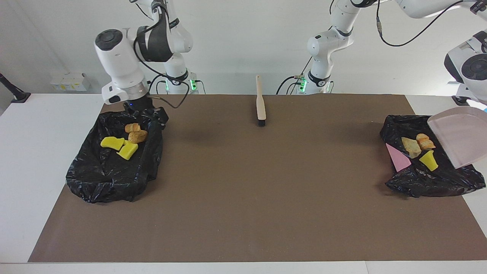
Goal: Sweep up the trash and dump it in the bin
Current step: 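Tilt the dustpan with the left gripper to dump trash into the bag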
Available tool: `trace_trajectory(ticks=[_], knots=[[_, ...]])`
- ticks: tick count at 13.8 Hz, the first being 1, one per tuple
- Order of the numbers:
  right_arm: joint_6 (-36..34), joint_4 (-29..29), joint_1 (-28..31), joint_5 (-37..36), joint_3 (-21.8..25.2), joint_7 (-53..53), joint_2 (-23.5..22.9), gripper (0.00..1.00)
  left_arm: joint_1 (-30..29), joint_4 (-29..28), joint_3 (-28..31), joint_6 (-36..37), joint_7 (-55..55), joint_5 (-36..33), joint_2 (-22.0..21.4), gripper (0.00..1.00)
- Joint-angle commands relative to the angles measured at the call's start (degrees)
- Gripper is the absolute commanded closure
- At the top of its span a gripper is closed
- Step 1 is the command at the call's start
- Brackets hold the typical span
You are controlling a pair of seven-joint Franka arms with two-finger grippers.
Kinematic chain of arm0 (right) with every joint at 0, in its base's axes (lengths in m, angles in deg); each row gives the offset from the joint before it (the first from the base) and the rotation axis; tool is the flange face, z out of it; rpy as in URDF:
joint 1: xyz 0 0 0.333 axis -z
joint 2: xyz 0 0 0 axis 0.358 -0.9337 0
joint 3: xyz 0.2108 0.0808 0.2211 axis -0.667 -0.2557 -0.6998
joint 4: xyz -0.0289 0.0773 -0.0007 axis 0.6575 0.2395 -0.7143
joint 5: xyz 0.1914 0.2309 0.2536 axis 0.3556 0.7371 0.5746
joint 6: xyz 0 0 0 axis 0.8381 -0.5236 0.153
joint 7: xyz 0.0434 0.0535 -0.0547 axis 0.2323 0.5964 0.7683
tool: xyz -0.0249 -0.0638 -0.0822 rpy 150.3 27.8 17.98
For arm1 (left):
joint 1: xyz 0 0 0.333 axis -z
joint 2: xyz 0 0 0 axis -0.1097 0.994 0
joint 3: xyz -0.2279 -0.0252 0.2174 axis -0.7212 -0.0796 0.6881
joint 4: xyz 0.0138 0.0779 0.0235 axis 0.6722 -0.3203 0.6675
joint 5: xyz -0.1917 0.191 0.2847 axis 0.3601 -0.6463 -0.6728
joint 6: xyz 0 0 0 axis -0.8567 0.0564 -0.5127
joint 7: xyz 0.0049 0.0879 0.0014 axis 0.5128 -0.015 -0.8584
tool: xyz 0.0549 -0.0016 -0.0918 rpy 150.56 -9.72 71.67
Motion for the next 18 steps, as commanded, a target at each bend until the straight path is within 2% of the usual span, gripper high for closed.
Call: trace_trajectory(ticks=[1,4,9,12,15,18], knots=[[4.71,-2.63,4.63,-0.74,-1.03,1.28,-1.34,0.00,1.24,-2.72,0.41,1.94,-2.18,-3.73,-4.90,1.00],[9.72,-6.76,5.87,-1.26,-1.02,1.02,-1.61,0.00,1.42,-2.80,-0.12,3.78,-2.18,-1.20,-7.02,1.00],[17.11,-10.90,7.54,-1.35,-1.02,0.41,-1.79,0.09,5.63,-2.01,-0.47,9.50,-3.23,18.48,-8.08,1.00],[17.47,-11.43,8.59,-1.35,-1.02,-0.99,-2.31,0.13,6.60,-2.54,-0.47,9.94,-12.70,33.49,-8.08,1.00],[19.40,-11.43,8.60,-1.35,-1.11,-3.62,-4.51,0.13,8.70,-3.33,-0.47,11.87,-19.81,41.85,-8.25,1.00],[19.76,-11.43,8.42,-1.35,-1.11,-5.13,-4.86,0.13,15.45,-6.31,-0.47,14.50,-34.47,44.25,-9.22,1.00]])
